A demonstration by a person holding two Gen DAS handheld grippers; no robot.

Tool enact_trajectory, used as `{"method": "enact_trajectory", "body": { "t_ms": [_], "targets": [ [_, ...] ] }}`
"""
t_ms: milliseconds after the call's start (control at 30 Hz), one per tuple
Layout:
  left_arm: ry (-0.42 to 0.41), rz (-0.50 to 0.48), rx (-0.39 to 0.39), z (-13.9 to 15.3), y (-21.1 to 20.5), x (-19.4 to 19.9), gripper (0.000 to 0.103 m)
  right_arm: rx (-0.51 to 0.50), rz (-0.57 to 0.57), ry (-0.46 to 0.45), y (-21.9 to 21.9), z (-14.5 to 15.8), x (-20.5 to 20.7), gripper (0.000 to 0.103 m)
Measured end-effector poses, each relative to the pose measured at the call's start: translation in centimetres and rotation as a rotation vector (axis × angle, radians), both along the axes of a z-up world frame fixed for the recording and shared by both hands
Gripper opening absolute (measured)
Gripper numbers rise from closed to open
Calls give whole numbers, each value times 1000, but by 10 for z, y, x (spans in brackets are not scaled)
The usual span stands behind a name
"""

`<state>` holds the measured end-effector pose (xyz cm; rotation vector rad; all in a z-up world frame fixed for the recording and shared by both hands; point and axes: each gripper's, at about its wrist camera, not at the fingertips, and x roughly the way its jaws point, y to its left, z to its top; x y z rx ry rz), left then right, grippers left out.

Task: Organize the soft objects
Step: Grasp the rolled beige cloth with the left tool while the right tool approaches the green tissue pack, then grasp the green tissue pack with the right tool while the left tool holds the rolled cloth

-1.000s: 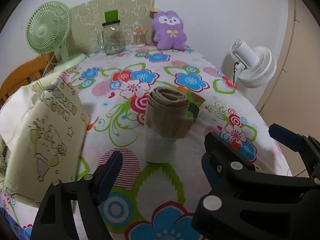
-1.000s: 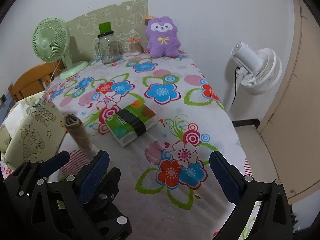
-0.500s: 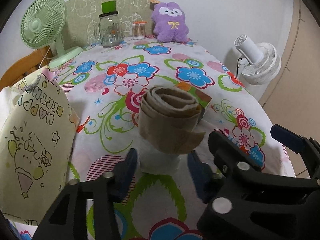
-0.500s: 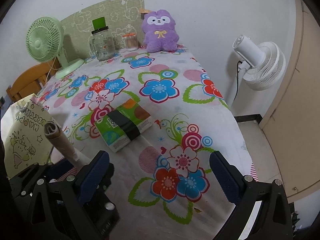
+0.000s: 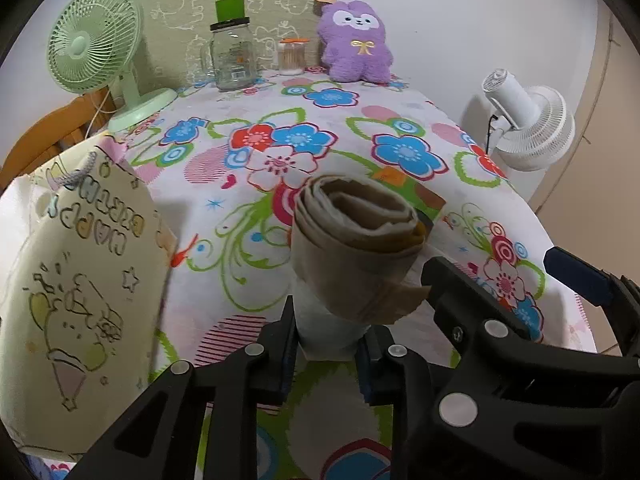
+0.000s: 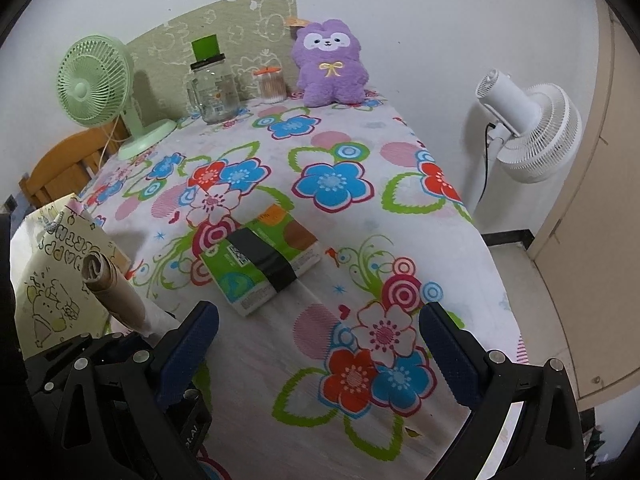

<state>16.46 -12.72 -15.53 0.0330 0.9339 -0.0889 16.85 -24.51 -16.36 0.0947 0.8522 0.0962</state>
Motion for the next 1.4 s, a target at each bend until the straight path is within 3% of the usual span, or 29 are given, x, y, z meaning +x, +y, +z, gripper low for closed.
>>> {"method": "enact_trajectory", "body": {
  "t_ms": [367,1133,1400],
  "targets": [
    [-4,74,42,1,15,13,24,14,52,-14,15,2,19,102],
    [40,57,79,-4,20,41,24,26,145,38,38,-15,64,102],
    [37,51,88,-5,21,44,24,29,148,64,40,-20,71,87]
  ]
}}
